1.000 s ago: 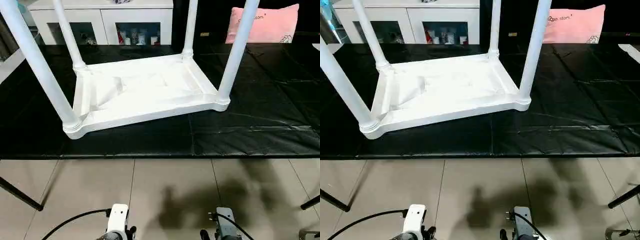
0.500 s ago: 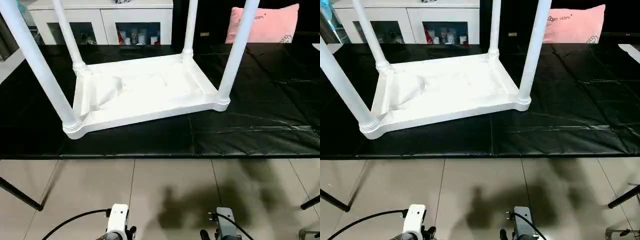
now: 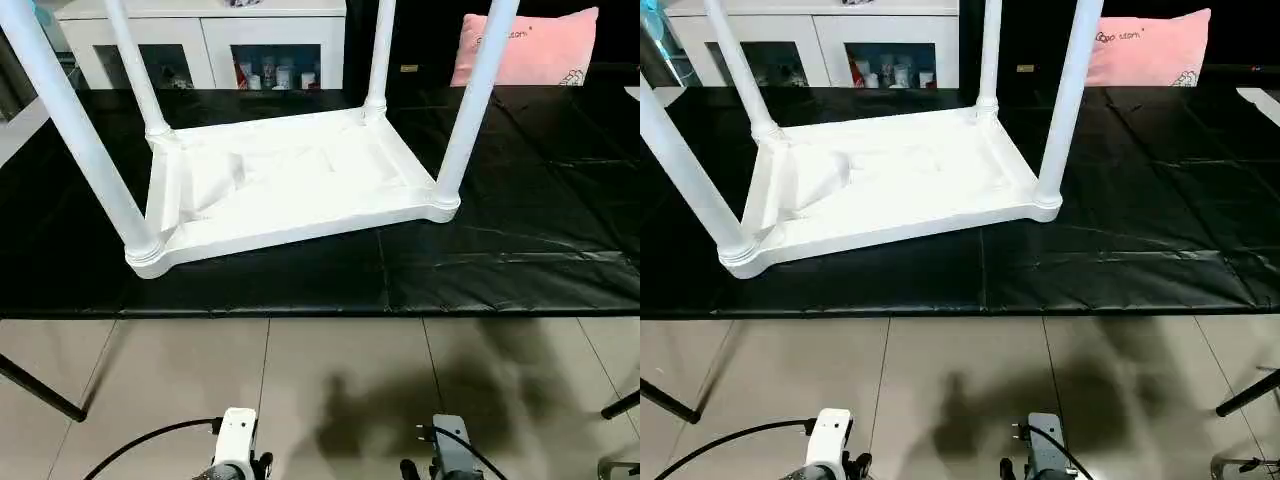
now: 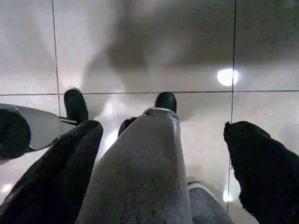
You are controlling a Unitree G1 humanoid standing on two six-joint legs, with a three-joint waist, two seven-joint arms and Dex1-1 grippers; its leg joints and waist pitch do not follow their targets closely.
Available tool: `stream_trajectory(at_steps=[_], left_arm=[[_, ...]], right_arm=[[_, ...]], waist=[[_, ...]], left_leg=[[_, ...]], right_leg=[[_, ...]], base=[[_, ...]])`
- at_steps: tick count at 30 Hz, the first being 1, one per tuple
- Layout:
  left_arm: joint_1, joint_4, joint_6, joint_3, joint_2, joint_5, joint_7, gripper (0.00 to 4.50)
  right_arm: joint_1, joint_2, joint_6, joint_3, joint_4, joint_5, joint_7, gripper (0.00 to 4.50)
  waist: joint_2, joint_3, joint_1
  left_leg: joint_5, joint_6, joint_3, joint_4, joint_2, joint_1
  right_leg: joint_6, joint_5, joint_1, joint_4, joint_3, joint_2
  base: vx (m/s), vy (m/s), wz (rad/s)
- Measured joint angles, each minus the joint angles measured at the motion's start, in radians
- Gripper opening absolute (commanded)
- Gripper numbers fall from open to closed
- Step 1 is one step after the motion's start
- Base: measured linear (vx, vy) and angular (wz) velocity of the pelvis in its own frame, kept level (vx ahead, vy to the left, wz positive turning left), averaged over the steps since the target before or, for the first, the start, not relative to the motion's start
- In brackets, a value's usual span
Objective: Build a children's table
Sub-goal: Rotate leg to tighten
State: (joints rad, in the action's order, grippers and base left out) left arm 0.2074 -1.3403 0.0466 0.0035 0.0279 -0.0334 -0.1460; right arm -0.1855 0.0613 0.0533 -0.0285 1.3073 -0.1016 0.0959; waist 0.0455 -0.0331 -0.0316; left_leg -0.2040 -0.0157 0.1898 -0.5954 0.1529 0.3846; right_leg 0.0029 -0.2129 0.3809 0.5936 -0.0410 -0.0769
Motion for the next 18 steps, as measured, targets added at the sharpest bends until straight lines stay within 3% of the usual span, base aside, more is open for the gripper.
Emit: stream_trajectory(at_steps=[18], left_arm=[[0.000, 0.000, 0.000, 0.000, 0.000, 0.000, 0.000, 2.60]], right_arm=[[0.000, 0.000, 0.000, 0.000, 0.000, 0.000, 0.000, 4.50]], waist=[[0.000, 0.000, 0.000]], left_leg=[[0.000, 0.000, 0.001, 0.001, 0.000, 0.000]], right_leg=[[0.000, 0.000, 0.000, -0.001, 0.000, 0.000]], base=[[0.000, 0.000, 0.00]])
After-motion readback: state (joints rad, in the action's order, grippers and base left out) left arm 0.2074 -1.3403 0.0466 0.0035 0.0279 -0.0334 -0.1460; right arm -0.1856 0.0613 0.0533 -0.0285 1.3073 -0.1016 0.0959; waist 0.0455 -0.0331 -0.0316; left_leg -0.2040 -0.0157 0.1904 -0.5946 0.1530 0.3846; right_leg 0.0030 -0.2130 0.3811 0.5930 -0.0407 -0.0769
